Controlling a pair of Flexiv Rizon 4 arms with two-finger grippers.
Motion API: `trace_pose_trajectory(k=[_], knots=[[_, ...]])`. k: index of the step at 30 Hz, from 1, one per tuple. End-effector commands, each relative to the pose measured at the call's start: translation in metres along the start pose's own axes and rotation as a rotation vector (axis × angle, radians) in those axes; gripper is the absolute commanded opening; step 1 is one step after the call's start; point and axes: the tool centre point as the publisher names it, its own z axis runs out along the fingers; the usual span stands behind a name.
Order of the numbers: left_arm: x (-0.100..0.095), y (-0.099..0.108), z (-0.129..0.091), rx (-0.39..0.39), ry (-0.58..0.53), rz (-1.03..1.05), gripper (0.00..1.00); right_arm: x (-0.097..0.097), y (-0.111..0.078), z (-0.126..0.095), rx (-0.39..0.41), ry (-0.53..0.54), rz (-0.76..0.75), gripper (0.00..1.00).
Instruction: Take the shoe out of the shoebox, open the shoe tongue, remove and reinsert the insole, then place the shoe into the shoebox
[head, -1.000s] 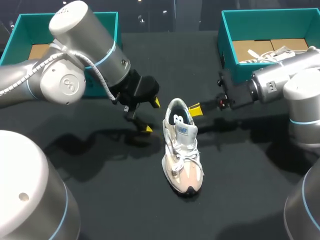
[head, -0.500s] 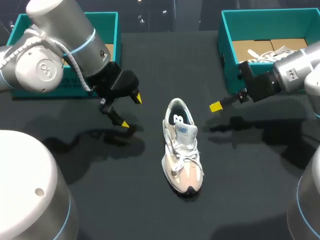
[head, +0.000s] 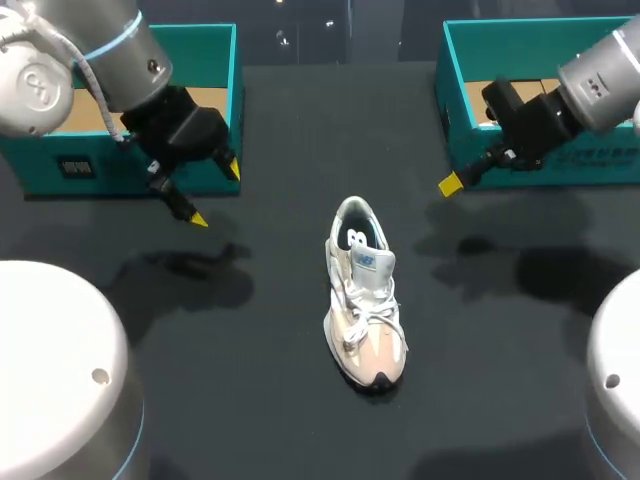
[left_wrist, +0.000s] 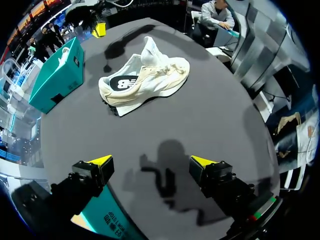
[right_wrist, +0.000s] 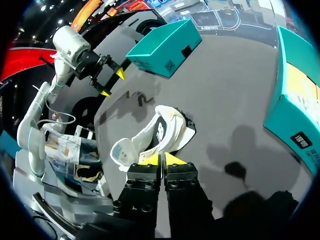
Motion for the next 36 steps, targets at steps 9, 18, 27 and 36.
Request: trace_pose_trajectory(k=[9,18,27,36], knots=[[-0.007,0.009,-0.006,-0.035,0.024,0.083,1.00,0.016,0.008,0.012,0.104,-0.326,0.097,0.00],[-0.020,0.058,-0.034,-0.033,0.082,0.275,1.00,0.048,0.019,0.049,0.095,-0.482,0.210,0.00],[-0.016,0.087,-0.052,-0.035,0.089,0.345,1.00,0.081,0.022,0.072,0.092,-0.619,0.267,0.00],[-0.016,0.087,-0.052,-0.035,0.089,0.345,1.00,0.087,0.023,0.074,0.068,-0.639,0.236,0.00]])
